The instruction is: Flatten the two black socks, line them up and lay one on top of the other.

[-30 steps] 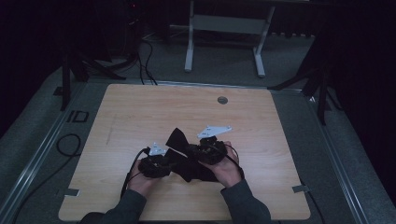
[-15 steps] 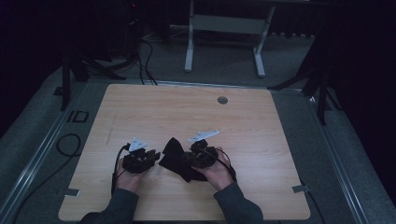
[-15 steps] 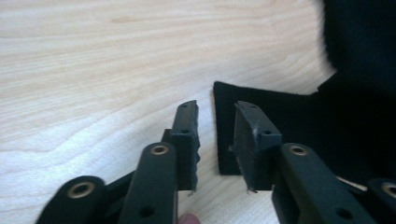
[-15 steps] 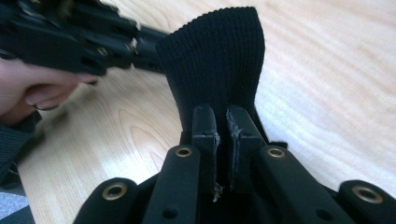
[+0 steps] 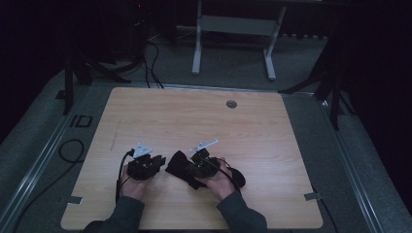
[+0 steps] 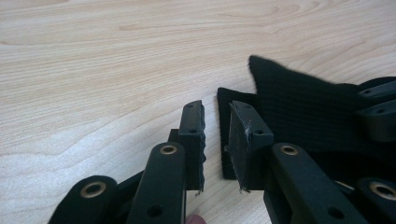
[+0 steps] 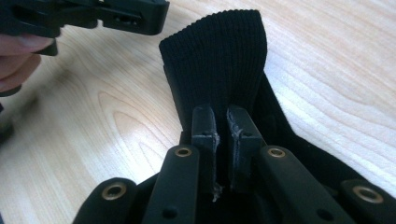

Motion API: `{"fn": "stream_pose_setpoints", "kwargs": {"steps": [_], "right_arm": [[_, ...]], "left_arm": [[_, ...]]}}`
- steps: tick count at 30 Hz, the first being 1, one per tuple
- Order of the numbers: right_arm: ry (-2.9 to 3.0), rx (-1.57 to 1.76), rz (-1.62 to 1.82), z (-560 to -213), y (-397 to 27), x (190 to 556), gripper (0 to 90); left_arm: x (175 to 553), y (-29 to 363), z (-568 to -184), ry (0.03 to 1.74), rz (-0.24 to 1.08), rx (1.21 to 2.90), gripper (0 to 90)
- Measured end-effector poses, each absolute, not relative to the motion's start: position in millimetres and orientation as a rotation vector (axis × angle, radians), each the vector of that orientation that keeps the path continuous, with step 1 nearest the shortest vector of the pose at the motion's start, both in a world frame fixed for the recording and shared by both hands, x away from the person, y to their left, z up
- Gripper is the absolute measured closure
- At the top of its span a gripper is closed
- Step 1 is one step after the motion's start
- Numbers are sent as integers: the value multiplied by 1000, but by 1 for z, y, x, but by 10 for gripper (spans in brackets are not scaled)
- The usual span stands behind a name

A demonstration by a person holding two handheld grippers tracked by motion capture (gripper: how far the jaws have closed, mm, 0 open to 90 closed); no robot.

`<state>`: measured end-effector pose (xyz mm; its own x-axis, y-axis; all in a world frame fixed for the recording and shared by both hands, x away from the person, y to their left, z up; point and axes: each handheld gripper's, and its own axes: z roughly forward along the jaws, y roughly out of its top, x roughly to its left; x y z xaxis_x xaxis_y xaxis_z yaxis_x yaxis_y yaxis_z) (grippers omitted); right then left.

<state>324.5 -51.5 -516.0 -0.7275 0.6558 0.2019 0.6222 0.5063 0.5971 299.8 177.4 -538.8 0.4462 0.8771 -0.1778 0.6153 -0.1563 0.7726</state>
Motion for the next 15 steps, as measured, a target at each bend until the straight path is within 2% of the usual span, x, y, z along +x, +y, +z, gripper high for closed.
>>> {"fn": "stream_pose_setpoints", "kwargs": {"steps": [8, 15], "right_arm": [[2693, 1172, 992, -524, -45, 325, 830], [2654, 1171, 1021, -513, -49, 321, 829]], "left_arm": [[299, 174, -539, 1236, 390, 1890, 764], [299, 174, -539, 1237, 395, 1882, 761]]}}
